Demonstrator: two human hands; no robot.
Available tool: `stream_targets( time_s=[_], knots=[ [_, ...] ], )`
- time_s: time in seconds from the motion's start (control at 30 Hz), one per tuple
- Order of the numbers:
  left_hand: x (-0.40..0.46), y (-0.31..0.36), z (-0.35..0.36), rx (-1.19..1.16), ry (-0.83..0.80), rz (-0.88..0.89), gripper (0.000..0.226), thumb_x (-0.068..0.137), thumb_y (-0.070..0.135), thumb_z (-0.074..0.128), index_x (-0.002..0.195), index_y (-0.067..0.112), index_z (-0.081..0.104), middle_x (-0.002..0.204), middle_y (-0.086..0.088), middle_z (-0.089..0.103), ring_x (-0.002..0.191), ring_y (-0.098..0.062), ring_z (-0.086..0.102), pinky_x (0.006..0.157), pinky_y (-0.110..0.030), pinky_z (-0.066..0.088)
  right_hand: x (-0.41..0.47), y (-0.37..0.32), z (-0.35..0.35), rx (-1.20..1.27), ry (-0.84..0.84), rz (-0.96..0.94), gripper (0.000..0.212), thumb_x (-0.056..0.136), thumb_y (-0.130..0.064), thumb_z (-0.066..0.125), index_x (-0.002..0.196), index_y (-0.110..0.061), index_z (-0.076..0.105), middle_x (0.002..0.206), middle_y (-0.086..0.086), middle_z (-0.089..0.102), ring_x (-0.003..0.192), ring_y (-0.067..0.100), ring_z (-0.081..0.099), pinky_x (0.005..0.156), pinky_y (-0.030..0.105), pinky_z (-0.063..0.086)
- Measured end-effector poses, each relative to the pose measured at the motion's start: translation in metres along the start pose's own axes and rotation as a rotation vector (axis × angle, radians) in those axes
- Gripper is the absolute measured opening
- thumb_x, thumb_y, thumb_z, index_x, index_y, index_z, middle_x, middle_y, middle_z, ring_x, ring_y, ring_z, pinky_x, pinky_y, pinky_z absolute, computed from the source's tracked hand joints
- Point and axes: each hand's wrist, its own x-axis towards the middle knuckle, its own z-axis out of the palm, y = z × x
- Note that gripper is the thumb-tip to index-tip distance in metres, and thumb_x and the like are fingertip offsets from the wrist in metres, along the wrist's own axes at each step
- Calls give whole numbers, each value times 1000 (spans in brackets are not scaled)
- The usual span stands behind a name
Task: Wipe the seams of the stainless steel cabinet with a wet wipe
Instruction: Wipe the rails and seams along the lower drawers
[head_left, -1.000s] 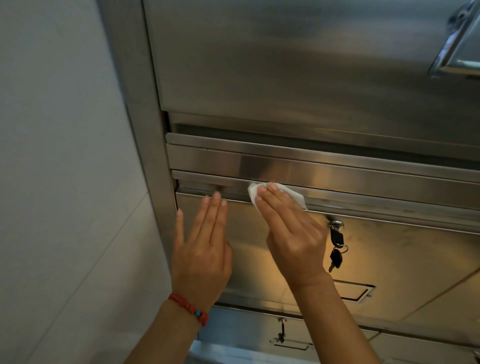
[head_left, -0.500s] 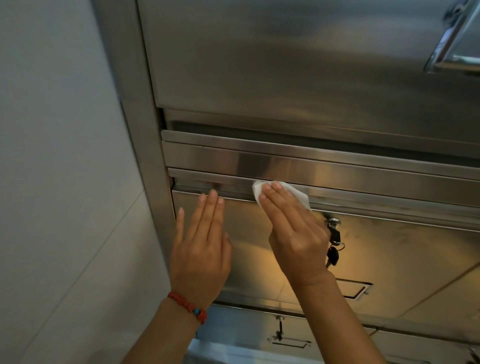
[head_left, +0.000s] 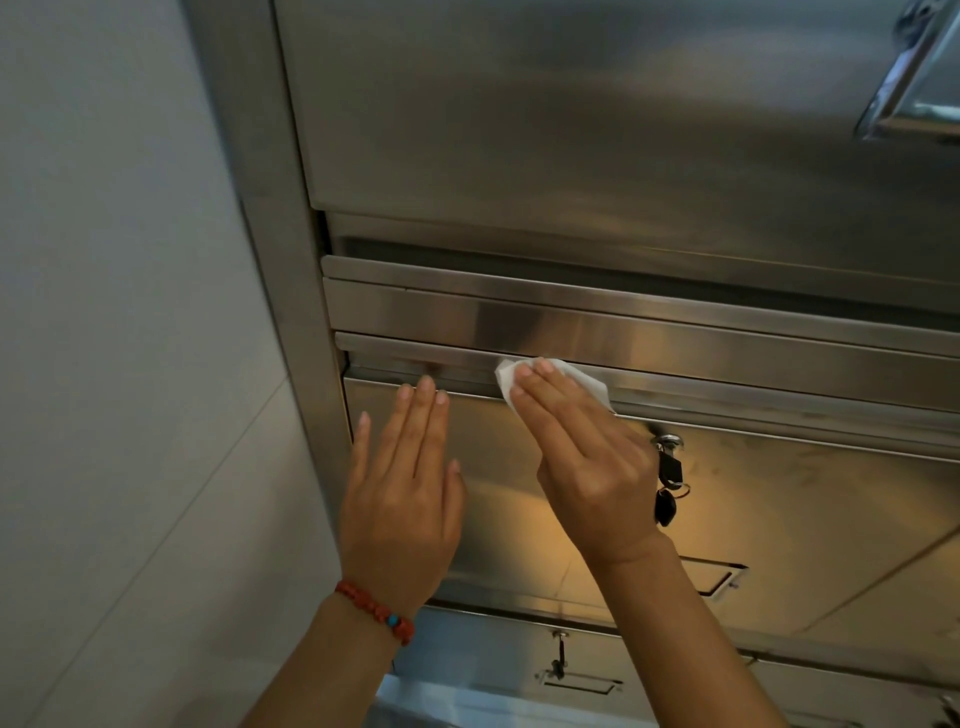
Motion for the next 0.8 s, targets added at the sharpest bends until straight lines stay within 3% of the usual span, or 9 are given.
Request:
stream_targets(
  time_s=[0.3,0.53,0.8],
  knots=[
    [1,1,-1,-6,-6,-7,48,89,19,37,128,-5,51,135,-20,48,127,-36,43,99,-60,37,-5,5,-4,-43,1,3,17,90,-1,58,101,0,70,107,15,68,110,21,56,94,39,46],
    [1,2,-1,-5,-4,-8,48,88,19,37,127,-6,52,134,-21,49,125,-37,44,99,-61,37,-10,15,-14,-51,-31,-3,19,93,-1,55,100,0,72,107,15,68,104,25,65,87,38,54],
    [1,3,1,18,5,-2,48,88,19,37,128,-6,51,135,-20,48,126,-35,43,102,-58,35,-9,22,-14,-29,-60,-103,21,93,3,53,103,0,71,110,16,67,106,26,64,90,38,53]
  ],
)
